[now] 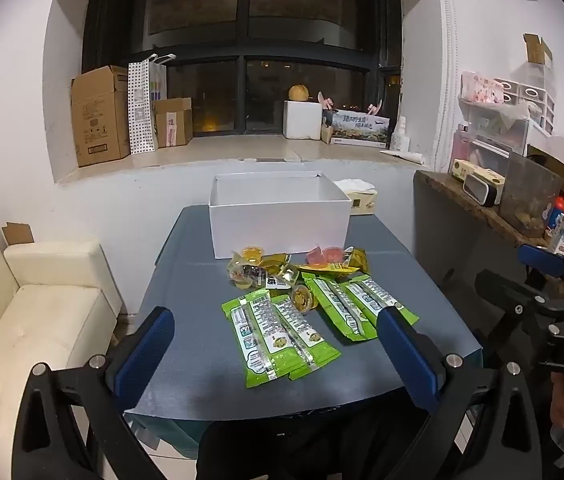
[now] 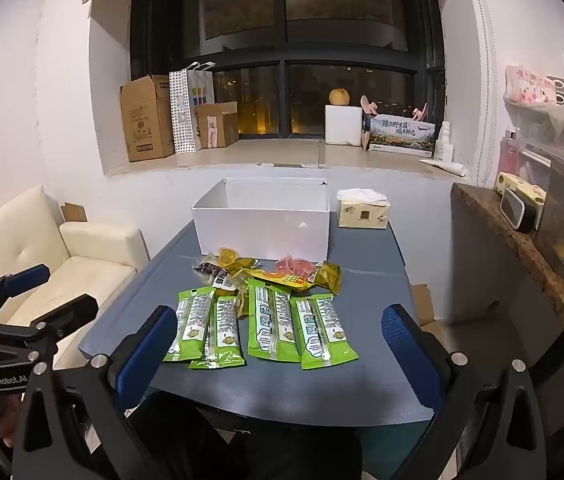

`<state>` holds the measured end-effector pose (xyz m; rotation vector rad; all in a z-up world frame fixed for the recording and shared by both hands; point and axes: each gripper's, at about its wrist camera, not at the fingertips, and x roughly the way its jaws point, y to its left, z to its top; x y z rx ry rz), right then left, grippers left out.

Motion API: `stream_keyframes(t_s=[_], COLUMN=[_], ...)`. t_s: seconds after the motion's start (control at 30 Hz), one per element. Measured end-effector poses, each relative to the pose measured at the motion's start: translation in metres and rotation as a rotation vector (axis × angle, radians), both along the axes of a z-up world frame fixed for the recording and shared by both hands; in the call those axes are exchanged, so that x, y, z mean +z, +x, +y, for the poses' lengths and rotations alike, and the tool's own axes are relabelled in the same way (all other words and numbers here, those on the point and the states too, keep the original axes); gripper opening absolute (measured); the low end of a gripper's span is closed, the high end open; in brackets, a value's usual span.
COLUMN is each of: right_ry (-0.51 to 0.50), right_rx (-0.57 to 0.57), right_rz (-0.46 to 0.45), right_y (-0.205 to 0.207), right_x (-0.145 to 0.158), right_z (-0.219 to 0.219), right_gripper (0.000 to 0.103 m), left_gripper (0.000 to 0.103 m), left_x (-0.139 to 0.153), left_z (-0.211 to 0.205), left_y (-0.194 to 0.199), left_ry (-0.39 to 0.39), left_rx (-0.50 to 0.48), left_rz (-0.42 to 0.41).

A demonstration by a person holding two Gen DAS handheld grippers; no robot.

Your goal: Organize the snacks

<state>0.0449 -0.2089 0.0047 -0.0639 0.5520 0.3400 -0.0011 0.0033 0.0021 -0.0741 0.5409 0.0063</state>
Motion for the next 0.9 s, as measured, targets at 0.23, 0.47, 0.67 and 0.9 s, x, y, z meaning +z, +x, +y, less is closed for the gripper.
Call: stream_keyframes(t_s=[0.23, 0.47, 0.67, 0.9], right_ry=[0.001, -0.007, -0.007, -0.008], right_rx=[-0.002, 0.001, 0.000, 0.005], right_rz=[-0.007, -0.007, -0.006, -0.007], right_y=[-0.0038, -0.0033, -0.0034, -0.0042], right_x=[-0.0008, 0.0014, 0.0008, 0.0010], right_z=[0.0013, 0.0020, 0.0019, 0.0009], right_gripper=[0.103, 0.103, 0.103, 0.103], left_gripper=[0.103, 0.103, 0.103, 0.103], left_x=[-0.0018, 0.0003, -0.0010, -0.0015], left_z=[-0.0111, -0.0083, -0.0101, -0.0103], left_y=[0.0011, 0.0017, 0.0017, 0.0002], left_ry=[0.036, 0.027, 0.026, 0.026], left_rx=[-0.010, -0.011, -0.018, -0.018], left_rz=[-0.002, 0.002, 0.002, 0.001])
